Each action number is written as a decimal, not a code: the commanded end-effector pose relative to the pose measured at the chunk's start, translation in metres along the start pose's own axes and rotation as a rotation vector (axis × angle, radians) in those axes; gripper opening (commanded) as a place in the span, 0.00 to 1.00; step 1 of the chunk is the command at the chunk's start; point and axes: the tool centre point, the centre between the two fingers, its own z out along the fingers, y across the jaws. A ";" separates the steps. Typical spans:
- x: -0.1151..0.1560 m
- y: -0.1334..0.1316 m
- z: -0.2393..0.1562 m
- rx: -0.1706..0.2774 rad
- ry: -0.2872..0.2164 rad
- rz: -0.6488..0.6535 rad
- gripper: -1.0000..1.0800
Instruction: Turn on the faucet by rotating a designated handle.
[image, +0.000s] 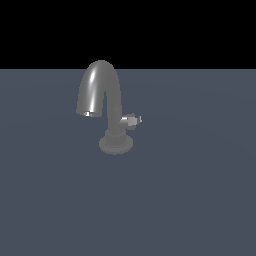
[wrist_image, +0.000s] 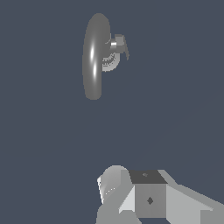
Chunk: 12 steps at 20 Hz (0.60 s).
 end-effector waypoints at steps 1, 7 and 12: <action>0.000 0.000 0.000 0.000 0.000 0.000 0.00; 0.004 -0.002 0.000 0.007 -0.014 0.013 0.00; 0.014 -0.005 0.000 0.024 -0.048 0.045 0.00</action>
